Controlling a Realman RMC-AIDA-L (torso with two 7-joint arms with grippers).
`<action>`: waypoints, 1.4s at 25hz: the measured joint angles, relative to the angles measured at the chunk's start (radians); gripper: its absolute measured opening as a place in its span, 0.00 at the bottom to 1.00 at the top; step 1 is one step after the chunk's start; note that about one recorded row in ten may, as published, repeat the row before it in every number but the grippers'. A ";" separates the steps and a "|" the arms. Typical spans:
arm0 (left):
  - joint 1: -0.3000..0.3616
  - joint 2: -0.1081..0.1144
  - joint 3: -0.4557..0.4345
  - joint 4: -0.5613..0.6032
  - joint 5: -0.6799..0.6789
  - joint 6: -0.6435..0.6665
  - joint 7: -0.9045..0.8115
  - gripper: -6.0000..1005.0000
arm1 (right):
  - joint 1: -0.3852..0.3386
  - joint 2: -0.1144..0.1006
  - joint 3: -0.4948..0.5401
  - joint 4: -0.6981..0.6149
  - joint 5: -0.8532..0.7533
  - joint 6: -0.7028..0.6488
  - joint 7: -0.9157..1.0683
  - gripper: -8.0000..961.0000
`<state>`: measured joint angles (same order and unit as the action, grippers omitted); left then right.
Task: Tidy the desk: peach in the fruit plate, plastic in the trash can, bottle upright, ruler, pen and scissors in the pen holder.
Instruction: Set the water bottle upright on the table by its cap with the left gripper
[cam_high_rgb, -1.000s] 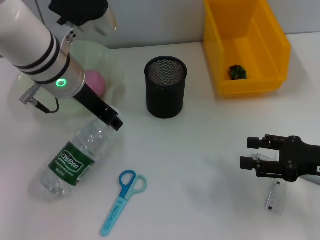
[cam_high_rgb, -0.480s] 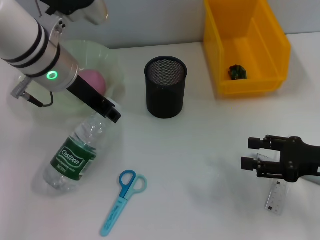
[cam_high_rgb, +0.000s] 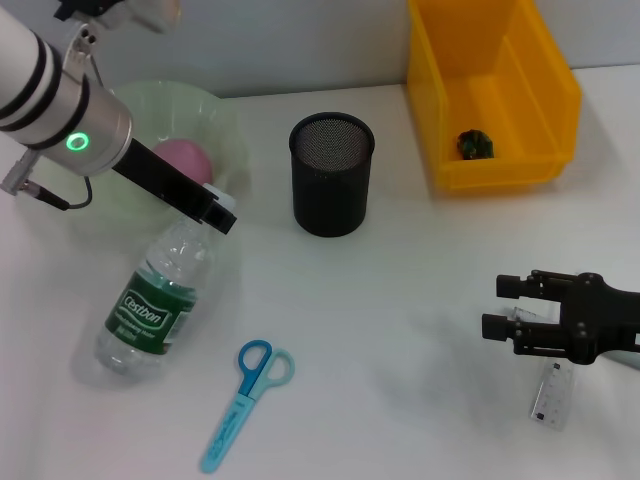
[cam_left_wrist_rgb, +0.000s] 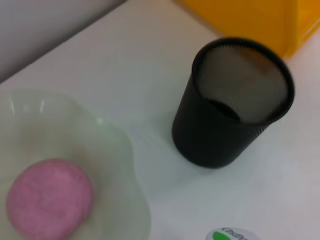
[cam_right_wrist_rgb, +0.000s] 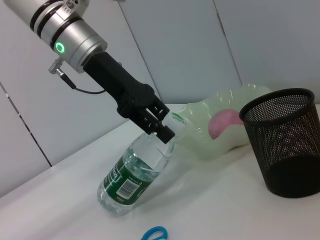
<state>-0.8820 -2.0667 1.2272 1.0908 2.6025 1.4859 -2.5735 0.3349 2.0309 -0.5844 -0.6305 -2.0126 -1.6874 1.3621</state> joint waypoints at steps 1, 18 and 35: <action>0.004 0.000 -0.010 0.002 -0.010 0.000 0.008 0.45 | 0.000 0.000 0.000 0.000 0.000 0.000 0.000 0.77; 0.058 0.002 -0.132 0.005 -0.092 0.000 0.100 0.45 | 0.004 0.000 0.000 0.000 -0.002 0.010 0.000 0.77; 0.093 0.004 -0.206 0.030 -0.132 0.002 0.151 0.45 | -0.001 -0.001 0.000 0.000 -0.002 0.011 0.002 0.77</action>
<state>-0.7885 -2.0630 1.0214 1.1212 2.4702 1.4881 -2.4220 0.3344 2.0301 -0.5844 -0.6305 -2.0142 -1.6766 1.3638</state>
